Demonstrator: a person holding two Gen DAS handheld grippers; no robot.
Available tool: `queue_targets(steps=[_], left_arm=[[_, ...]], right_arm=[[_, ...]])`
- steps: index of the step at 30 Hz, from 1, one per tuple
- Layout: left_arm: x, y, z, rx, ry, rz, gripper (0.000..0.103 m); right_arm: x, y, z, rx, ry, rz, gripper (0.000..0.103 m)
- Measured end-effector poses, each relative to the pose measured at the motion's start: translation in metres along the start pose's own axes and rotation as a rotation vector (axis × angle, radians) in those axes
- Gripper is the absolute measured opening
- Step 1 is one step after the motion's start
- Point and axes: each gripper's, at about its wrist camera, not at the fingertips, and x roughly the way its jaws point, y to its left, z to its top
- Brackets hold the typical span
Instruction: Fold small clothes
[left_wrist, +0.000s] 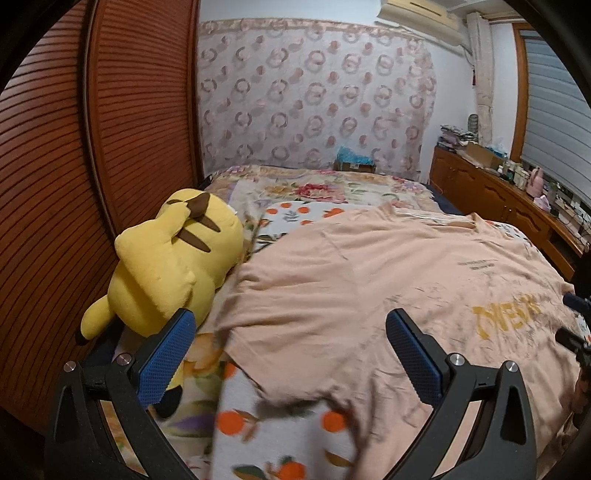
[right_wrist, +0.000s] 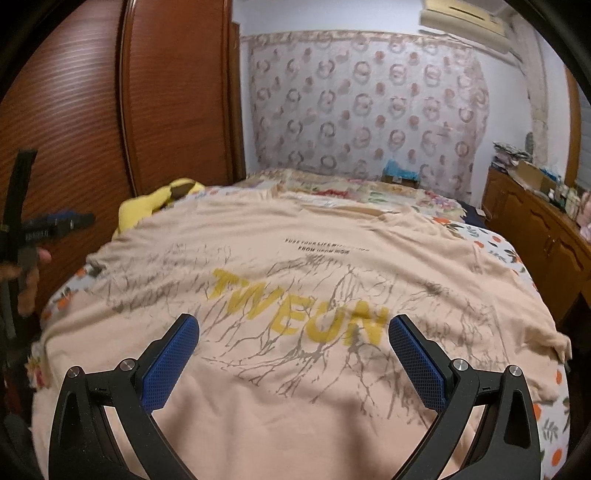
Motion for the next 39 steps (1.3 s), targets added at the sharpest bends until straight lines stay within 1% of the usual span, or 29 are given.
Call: queue_targets(steps=[2, 4, 6, 8, 10, 11, 12, 14, 17, 21, 22, 23, 24, 25, 26, 27, 31, 35, 36, 39], left_arm=[[0.007, 0.011, 0.005, -0.008, 0.019, -0.029, 0.102], [0.017, 0.021, 0.008, -0.025, 0.057, -0.073, 0.096], [0.031, 0.03, 0.009, -0.046, 0.116, -0.09, 0.084], [0.046, 0.032, 0.008, -0.031, 0.161, -0.087, 0.078], [0.06, 0.035, 0.007, -0.027, 0.206, -0.098, 0.07], [0.067, 0.037, 0.006, -0.033, 0.232, -0.105, 0.061], [0.076, 0.039, 0.004, -0.045, 0.264, -0.111, 0.056], [0.086, 0.044, 0.002, -0.052, 0.295, -0.122, 0.052], [0.096, 0.048, 0.0, -0.052, 0.329, -0.154, 0.05], [0.1, 0.052, 0.001, -0.046, 0.334, -0.158, 0.04], [0.101, 0.052, 0.002, -0.041, 0.331, -0.17, 0.037], [0.101, 0.053, 0.003, -0.036, 0.327, -0.168, 0.033], [0.101, 0.052, 0.004, -0.025, 0.319, -0.155, 0.025], [0.1, 0.05, 0.005, -0.003, 0.311, -0.129, 0.022], [0.098, 0.049, 0.006, 0.021, 0.305, -0.108, 0.012], [0.096, 0.046, 0.006, 0.049, 0.301, -0.085, 0.007], [0.087, 0.038, 0.011, 0.106, 0.284, -0.077, 0.005], [0.067, 0.026, 0.03, 0.085, 0.218, -0.146, 0.004], [0.061, 0.019, 0.036, 0.093, 0.201, -0.16, 0.004], [0.044, -0.013, 0.056, 0.129, 0.157, -0.234, 0.004]], right_arm=[[0.002, 0.001, 0.0, -0.007, 0.013, 0.002, 0.102], [0.005, 0.002, -0.001, -0.009, 0.032, 0.005, 0.102], [0.001, 0.0, 0.001, -0.01, 0.031, 0.0, 0.102], [-0.001, -0.001, 0.002, -0.009, 0.031, -0.001, 0.102], [-0.001, -0.002, 0.004, 0.003, 0.033, 0.01, 0.102], [0.0, -0.002, 0.003, 0.01, 0.032, 0.012, 0.102], [-0.001, -0.003, 0.001, 0.017, 0.03, 0.017, 0.102], [-0.002, -0.003, 0.001, 0.018, 0.025, 0.018, 0.102], [0.001, 0.0, 0.001, 0.014, 0.01, 0.007, 0.102], [0.004, 0.004, 0.001, 0.006, 0.003, -0.001, 0.102], [0.007, 0.006, 0.001, 0.004, 0.002, -0.002, 0.102], [0.007, 0.007, 0.0, 0.003, 0.001, -0.003, 0.102], [0.007, 0.007, 0.0, 0.003, 0.002, -0.001, 0.102], [0.007, 0.006, 0.0, 0.003, 0.002, 0.0, 0.102], [0.006, 0.007, 0.0, 0.003, 0.002, 0.0, 0.102], [0.006, 0.006, 0.0, 0.003, 0.002, 0.0, 0.102], [0.007, 0.006, 0.0, 0.004, 0.003, 0.003, 0.102], [0.007, 0.005, 0.0, 0.004, 0.003, 0.003, 0.102], [0.007, 0.005, 0.0, 0.004, 0.003, 0.003, 0.102], [0.008, 0.005, 0.0, 0.002, 0.004, 0.003, 0.102]])
